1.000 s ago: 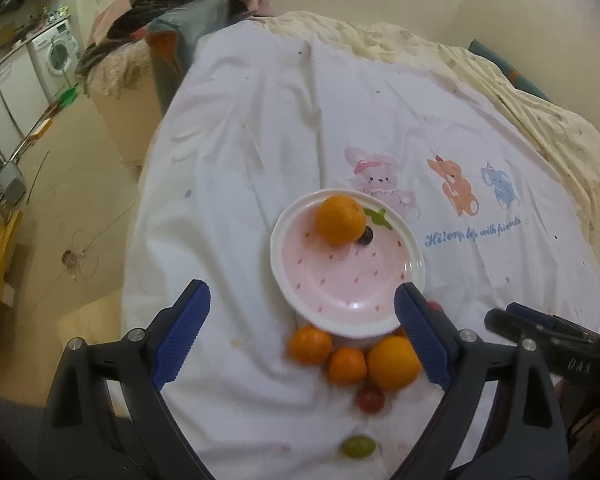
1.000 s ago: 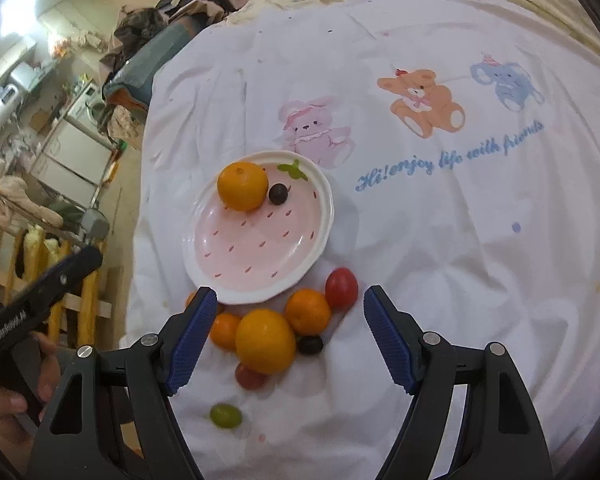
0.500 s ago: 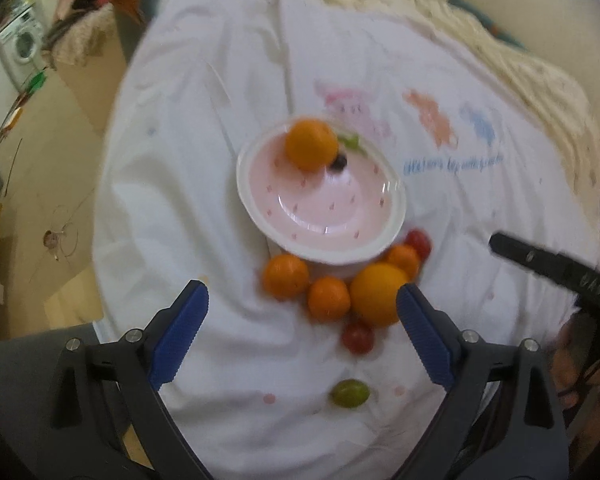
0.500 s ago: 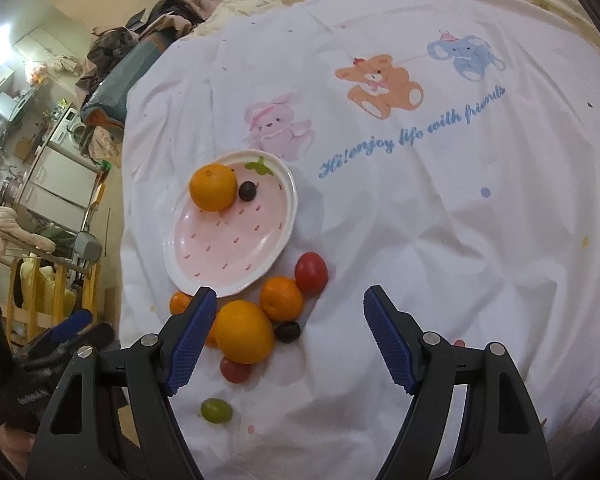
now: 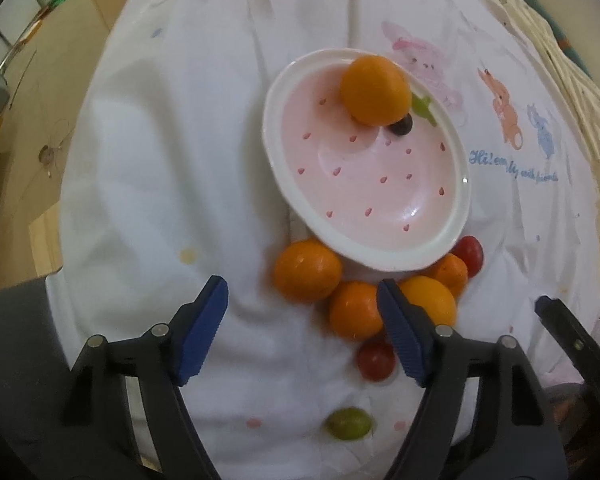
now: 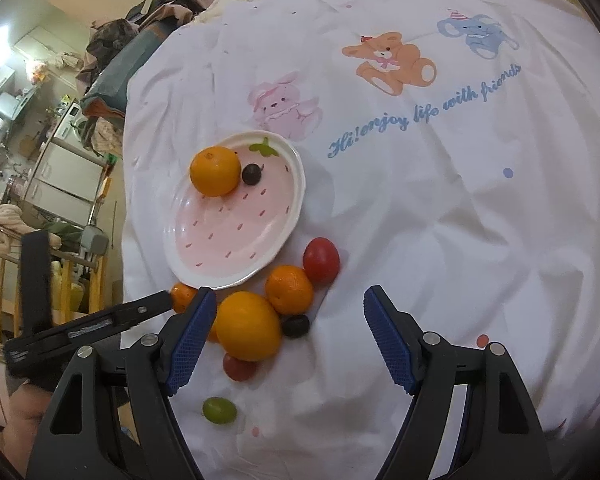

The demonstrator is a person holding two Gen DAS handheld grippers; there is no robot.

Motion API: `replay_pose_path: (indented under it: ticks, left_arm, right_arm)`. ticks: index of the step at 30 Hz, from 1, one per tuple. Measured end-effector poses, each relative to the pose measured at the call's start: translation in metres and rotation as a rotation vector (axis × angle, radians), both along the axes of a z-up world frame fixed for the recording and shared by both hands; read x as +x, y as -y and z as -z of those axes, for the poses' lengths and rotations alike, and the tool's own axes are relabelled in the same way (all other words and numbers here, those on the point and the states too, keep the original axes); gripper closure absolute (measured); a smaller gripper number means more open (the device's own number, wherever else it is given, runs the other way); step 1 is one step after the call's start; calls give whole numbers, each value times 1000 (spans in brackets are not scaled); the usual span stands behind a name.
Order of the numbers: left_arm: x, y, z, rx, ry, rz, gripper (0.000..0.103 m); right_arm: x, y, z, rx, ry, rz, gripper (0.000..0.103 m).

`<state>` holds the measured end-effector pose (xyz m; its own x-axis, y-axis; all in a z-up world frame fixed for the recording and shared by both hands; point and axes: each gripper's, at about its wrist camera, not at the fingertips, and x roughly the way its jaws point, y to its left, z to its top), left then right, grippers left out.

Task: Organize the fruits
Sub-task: 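Grasp a mandarin beside the plate with the left tool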

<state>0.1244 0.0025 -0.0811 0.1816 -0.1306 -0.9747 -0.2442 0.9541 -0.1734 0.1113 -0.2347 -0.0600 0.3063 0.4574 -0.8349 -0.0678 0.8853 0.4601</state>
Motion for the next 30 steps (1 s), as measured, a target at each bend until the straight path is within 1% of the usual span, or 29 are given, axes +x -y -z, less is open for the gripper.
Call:
replay_pose_path:
  ticks: [2,3,6,8,11,12,13,14,18,22,23,26,28,30]
  left_arm:
    - [5,0,8,-6,-17,2,54]
    - [6,1,11,-17,-18,6,57]
    - [6,3,21,5,-43,10,57]
    - [5,0,24,-14,-45,-12,57]
    - [10,-1,26,-32,-48,-10,57]
    - [12,-1,27,-36,-50,-9,60]
    - [12,-2,28,-50,-49,-17,65]
    - [12,-5,27,-53,-49,-20,65]
    - [7,-5,22,-39,-34,20,68]
    - [0,-6,0,-51,-13,43,68]
    - [-3,-5,-11,-55,0,63,68]
    - [-15,0,-42,-33,55,148,68]
    - [-18,1,-52,-16,79,174,68]
    - [-22,-4,-56,-2,94,182,68]
  right_arm:
    - [0,1,1,3,-6,5,25]
    - [1,2,2,5,-10,8,25]
    - [2,4,4,7,-17,16,25]
    - [3,4,3,12,-16,20,25]
    - [3,4,3,19,-12,21,25]
    - [3,4,3,19,-11,21,25]
    - [4,4,3,18,-11,21,25]
    - [4,4,3,18,-12,22,25]
    - [4,6,7,34,-27,34,25]
    - [6,5,15,41,-58,32,25]
    - [7,4,17,41,-77,29,25]
    - [6,-2,23,114,-120,8,25]
    - [4,-11,25,141,-135,-18,28]
    - [2,-23,30,149,-158,-44,30]
